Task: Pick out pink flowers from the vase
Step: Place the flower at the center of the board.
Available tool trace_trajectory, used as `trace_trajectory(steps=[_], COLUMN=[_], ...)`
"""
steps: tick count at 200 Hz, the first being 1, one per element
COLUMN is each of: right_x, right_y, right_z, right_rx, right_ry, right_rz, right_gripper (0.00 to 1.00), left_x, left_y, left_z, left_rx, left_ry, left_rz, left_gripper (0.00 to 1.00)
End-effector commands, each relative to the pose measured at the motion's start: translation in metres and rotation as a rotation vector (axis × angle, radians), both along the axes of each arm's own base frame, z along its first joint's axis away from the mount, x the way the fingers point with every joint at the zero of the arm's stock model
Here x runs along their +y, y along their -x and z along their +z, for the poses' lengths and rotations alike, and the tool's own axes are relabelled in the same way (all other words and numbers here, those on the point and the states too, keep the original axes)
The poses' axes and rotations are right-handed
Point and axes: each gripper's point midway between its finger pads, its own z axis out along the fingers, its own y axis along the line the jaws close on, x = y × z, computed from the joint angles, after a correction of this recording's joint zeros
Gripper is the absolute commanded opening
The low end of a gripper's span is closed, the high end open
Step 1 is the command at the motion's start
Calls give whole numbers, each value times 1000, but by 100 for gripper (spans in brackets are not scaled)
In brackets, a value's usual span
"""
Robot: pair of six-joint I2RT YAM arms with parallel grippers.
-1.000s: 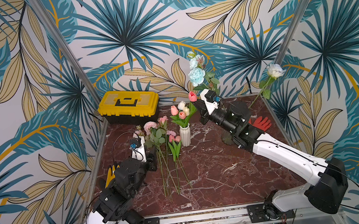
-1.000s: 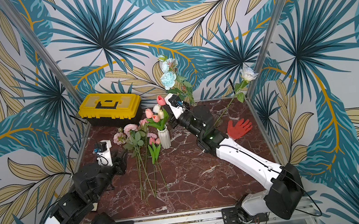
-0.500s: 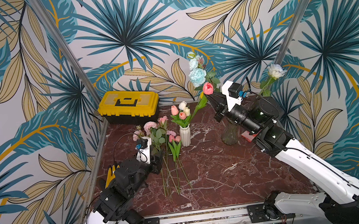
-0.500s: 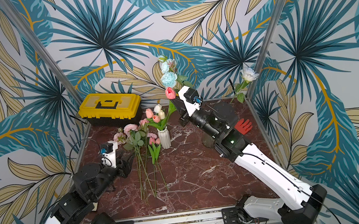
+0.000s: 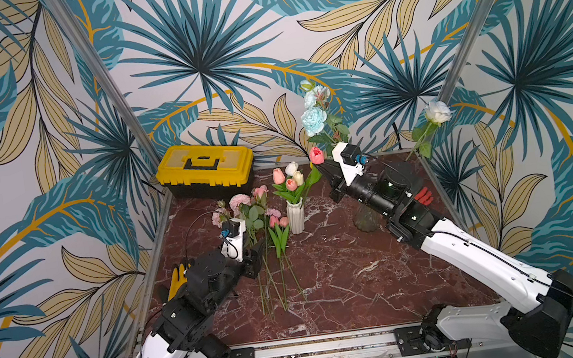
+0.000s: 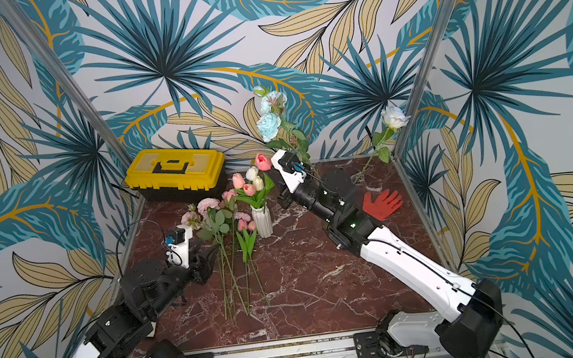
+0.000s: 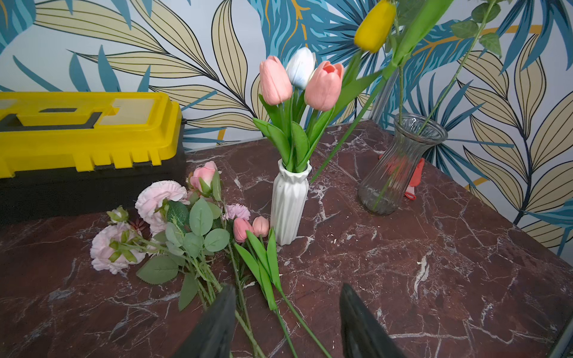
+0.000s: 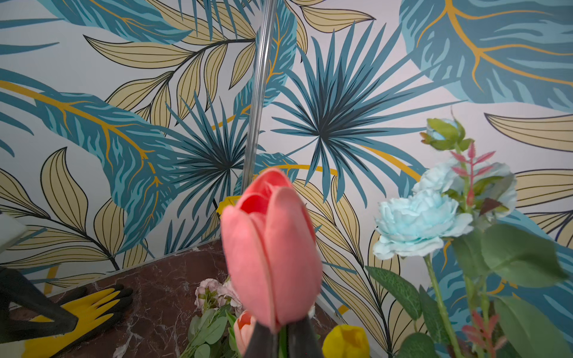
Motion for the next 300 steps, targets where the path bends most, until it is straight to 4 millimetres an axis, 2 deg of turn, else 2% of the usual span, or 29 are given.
trace_trajectory(steps=[1,34,59,92,111,126,157,198,243,276,300], right_x=[7,15,14,14,12,11,11,10,9,9,10], right_y=[0,-9,-4,24,44,59,86,108,120,125,126], right_z=[0,-18,-14,0,6,9,9,3,-8,-14,-19], right_rx=[-12,28,35,60,84,104,135,166,201,223,239], right_ry=[-37,-31,-50,-45,-48,-58,-95,-124,-125,-126,-130], right_rz=[33,39,60,161,223,282,396,483,523,541,547], right_gripper=[0,0,0,0,0,0,0,0,0,0,0], left_x=[-2,-5,-5,-19,-39,-49,-71,-98,-117,-124,-127], left_y=[0,0,-1,5,20,24,30,36,42,43,41], left_z=[-6,-6,-5,2,12,20,29,32,32,31,32], left_rx=[-2,4,-9,-48,-70,-94,-160,-185,-151,-130,-122], left_ry=[2,6,1,1,14,30,31,16,40,49,64], left_rz=[-6,-18,-18,-115,-267,-326,-462,-619,-740,-780,-785], left_gripper=[54,54,55,58,59,59,62,61,51,37,31])
